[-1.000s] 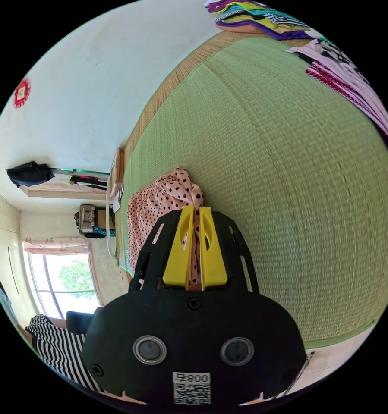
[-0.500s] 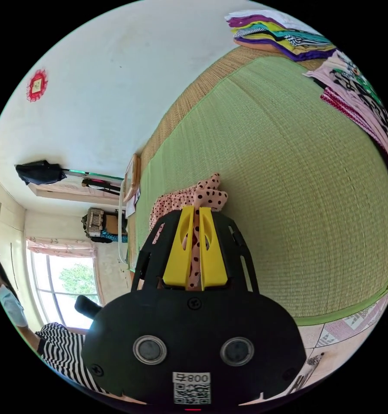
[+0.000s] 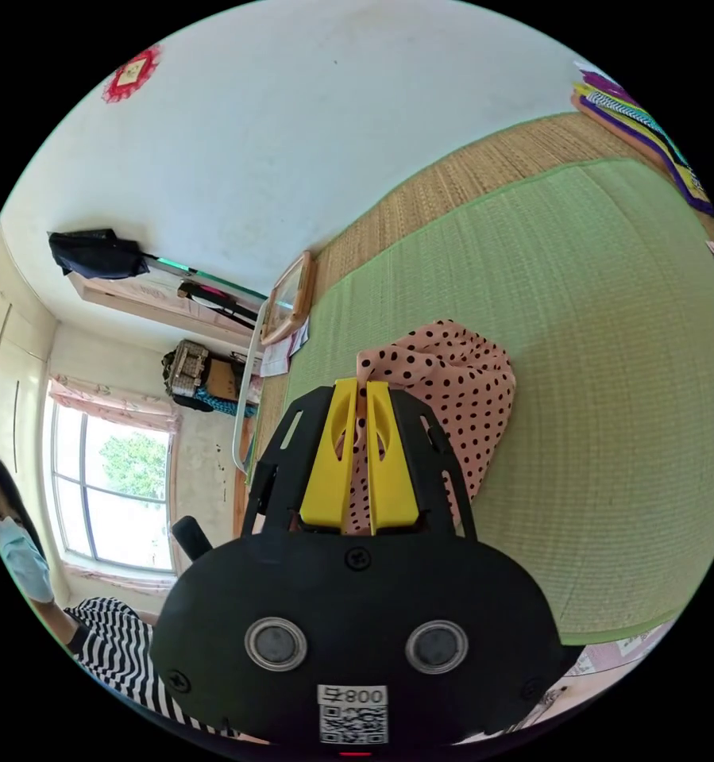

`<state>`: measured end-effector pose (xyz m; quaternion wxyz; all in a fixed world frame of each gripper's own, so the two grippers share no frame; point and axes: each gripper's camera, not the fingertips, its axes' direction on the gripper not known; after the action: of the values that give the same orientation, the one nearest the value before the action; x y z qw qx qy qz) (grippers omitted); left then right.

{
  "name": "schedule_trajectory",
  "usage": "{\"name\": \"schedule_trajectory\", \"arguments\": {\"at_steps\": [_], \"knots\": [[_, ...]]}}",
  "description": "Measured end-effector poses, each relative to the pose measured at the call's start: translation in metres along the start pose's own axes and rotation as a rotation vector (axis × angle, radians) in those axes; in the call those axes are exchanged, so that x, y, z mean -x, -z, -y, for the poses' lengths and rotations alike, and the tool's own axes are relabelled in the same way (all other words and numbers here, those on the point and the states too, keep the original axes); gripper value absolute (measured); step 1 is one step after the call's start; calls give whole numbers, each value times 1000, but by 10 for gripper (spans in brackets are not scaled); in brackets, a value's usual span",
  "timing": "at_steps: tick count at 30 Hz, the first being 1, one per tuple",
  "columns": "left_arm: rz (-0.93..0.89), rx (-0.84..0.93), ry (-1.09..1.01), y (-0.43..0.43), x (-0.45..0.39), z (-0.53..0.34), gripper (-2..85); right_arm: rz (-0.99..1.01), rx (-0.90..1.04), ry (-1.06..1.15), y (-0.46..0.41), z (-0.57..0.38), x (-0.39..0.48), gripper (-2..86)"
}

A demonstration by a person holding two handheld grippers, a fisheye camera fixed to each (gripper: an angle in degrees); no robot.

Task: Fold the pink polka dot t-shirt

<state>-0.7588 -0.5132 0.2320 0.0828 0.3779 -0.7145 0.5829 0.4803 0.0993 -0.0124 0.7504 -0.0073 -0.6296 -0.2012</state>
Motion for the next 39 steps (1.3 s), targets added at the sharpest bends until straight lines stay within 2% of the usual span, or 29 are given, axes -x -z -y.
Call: {"name": "schedule_trajectory", "arguments": {"at_steps": [10,21,27,39], "knots": [[-11,-83,252,148,43,36,6,-55,128,53,-159,20,26,16],[-48,-23,521,250,73,79,7,-199,246,29,-323,25,3,13],[-65,-2,581,290,72,98,6,-270,302,35,-387,22,-12,17],[-89,-32,597,362,41,113,14,-247,321,41,-454,4,-40,30]]}}
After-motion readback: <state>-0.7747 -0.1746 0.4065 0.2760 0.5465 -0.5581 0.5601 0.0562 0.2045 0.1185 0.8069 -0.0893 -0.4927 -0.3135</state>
